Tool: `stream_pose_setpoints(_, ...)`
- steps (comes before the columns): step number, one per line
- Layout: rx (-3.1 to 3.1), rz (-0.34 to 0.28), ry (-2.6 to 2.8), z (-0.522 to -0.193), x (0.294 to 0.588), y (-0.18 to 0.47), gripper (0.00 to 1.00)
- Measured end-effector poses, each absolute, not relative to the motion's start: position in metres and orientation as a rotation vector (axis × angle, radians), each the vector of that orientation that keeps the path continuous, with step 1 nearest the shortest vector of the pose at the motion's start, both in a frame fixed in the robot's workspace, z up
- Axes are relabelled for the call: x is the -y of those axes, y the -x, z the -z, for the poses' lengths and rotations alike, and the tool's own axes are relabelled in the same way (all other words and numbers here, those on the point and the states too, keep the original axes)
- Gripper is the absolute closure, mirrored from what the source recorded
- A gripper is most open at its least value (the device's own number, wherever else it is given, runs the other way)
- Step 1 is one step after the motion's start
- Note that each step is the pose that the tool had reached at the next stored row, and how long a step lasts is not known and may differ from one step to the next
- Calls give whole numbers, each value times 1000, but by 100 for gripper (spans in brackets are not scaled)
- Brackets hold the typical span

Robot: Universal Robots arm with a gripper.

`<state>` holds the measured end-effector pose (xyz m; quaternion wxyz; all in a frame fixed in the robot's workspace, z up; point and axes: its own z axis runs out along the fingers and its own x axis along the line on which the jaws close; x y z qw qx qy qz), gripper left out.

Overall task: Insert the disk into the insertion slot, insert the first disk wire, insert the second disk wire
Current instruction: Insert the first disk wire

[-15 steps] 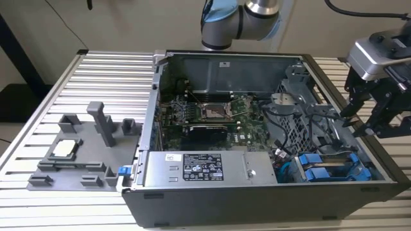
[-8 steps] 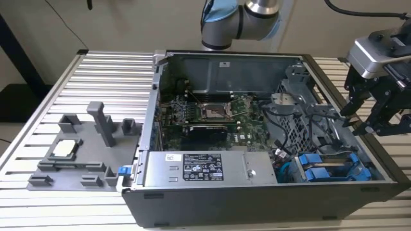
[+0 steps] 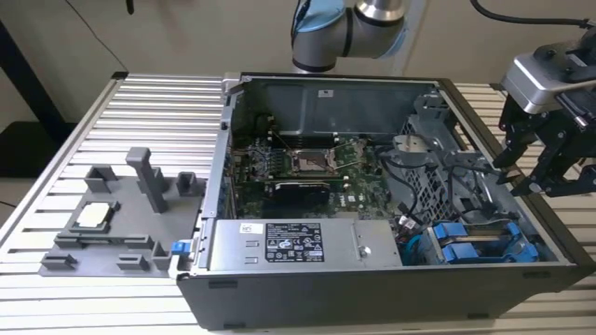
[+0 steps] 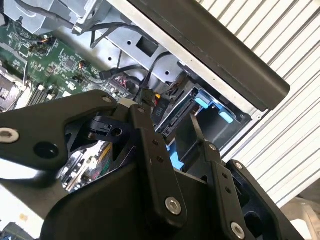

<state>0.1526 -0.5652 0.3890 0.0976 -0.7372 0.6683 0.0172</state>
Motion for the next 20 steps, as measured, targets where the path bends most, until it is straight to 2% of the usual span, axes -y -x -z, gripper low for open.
stream_pose_setpoints(2, -1978, -51, 2182, -389, 565, -153, 55)
stream_pose_setpoints(3, -1978, -51, 2182, -389, 565, -153, 62)
stream_pose_setpoints(4, -1978, -51, 2182, -389, 565, -153, 62)
stream_pose_setpoints(5, -1978, -51, 2182, -389, 565, -153, 74)
stream_pose_setpoints(6, -1978, -51, 2182, -389, 565, -153, 74)
stream_pose_setpoints(7, -1978, -51, 2182, -389, 565, -153, 80)
stream_pose_setpoints(20, -1979, -50, 2183, -389, 565, -153, 81)
